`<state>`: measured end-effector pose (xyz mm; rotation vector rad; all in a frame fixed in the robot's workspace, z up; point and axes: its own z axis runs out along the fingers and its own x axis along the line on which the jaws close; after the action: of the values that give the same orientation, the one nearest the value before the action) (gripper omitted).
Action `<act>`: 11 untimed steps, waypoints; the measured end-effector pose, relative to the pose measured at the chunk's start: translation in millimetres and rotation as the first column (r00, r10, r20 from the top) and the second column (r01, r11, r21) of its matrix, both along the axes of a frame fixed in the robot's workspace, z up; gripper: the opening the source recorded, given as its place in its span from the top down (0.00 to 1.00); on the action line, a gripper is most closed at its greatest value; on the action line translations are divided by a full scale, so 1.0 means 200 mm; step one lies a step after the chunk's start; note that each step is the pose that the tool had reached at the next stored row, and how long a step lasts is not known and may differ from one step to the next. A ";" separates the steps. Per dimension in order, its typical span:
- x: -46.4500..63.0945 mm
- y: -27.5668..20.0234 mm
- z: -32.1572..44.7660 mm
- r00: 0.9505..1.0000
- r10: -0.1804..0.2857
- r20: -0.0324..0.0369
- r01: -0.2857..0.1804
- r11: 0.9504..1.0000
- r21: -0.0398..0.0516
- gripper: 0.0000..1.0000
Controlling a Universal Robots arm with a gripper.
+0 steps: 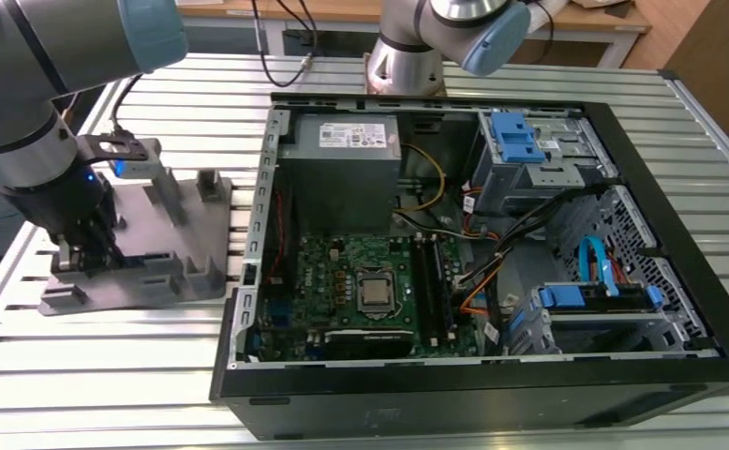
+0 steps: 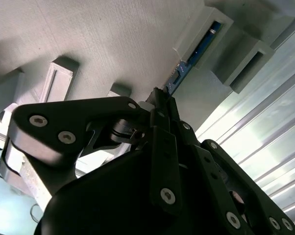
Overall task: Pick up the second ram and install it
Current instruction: 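Pick up the second ram and move it above second insertion slot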
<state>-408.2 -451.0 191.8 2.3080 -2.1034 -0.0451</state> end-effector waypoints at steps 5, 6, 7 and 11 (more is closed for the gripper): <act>0.00 0.000 0.022 1.000 0.000 0.000 0.000 1.000 0.002 0.86; 0.00 0.000 0.029 1.000 0.000 0.000 0.000 1.000 0.002 0.86; 0.00 0.000 0.039 1.000 0.000 0.000 0.000 1.000 0.003 0.86; 0.00 0.000 0.078 1.000 0.000 0.000 0.000 1.000 0.006 0.86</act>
<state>-408.2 -451.0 207.5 2.3114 -2.1062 -0.0522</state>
